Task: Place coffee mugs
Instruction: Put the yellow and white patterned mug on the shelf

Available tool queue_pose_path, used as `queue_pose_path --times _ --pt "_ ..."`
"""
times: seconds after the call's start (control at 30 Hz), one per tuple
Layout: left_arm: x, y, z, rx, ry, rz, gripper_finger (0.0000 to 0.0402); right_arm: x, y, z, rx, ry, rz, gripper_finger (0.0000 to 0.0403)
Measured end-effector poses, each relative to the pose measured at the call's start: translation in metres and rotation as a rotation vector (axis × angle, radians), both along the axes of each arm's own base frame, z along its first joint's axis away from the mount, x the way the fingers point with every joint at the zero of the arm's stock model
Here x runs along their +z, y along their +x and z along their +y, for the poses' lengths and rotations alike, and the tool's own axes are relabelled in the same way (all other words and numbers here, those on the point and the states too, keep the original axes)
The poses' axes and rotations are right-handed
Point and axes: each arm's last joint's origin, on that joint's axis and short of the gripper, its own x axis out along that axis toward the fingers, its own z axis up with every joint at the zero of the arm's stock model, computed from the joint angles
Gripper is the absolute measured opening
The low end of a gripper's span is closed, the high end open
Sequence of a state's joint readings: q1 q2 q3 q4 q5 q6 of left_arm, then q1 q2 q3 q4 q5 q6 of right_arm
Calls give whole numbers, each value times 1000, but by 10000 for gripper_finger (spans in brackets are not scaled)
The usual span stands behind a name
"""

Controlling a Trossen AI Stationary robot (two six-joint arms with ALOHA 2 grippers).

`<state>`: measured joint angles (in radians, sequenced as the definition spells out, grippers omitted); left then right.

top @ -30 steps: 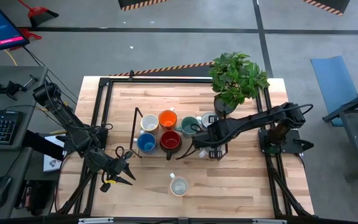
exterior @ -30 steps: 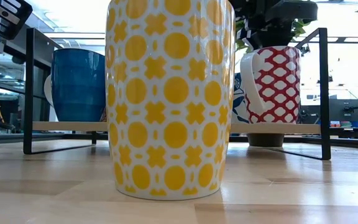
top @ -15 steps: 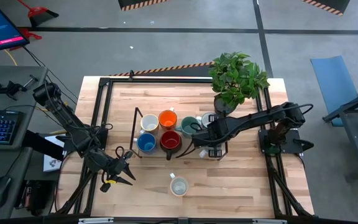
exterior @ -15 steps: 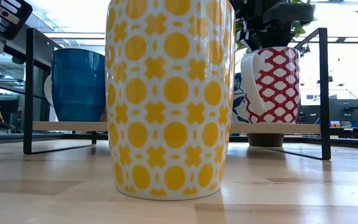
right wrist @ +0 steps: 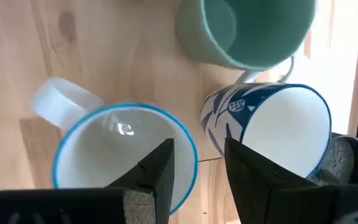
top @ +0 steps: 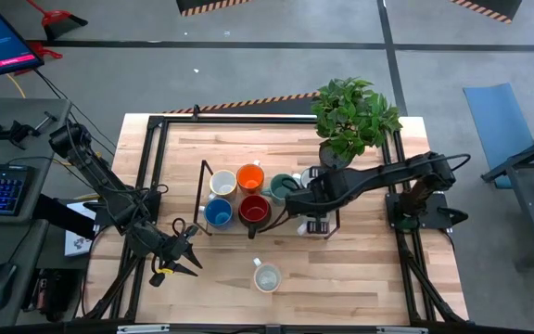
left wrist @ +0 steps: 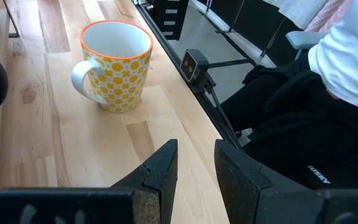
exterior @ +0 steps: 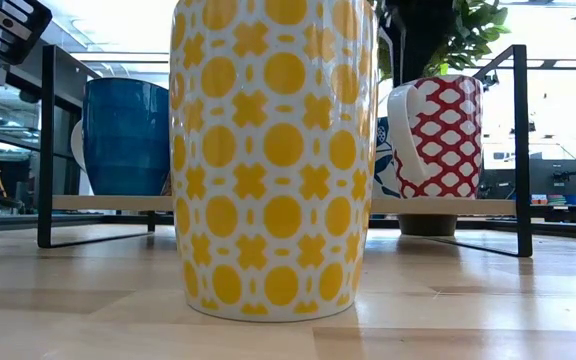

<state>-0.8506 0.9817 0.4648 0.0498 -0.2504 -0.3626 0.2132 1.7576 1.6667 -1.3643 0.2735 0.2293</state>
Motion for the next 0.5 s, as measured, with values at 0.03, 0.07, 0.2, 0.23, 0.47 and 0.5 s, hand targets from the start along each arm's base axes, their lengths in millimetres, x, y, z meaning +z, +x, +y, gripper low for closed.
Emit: queue_pose_path --times 0.03,0.07,0.2,0.23,0.47,0.5 --pt "0 0 0 0 0 0 94 2 1 2 -5 18 -13 119" --pt "0 0 0 0 0 0 94 5 1 4 -7 46 -27 119" --pt "0 0 0 0 0 0 94 11 9 22 55 223 -114 119" --pt "0 0 0 0 0 0 94 13 11 28 82 269 -139 119" --pt "0 0 0 0 0 0 94 26 24 74 278 431 -396 119" --pt "0 0 0 0 0 0 94 28 24 81 291 417 -434 119"
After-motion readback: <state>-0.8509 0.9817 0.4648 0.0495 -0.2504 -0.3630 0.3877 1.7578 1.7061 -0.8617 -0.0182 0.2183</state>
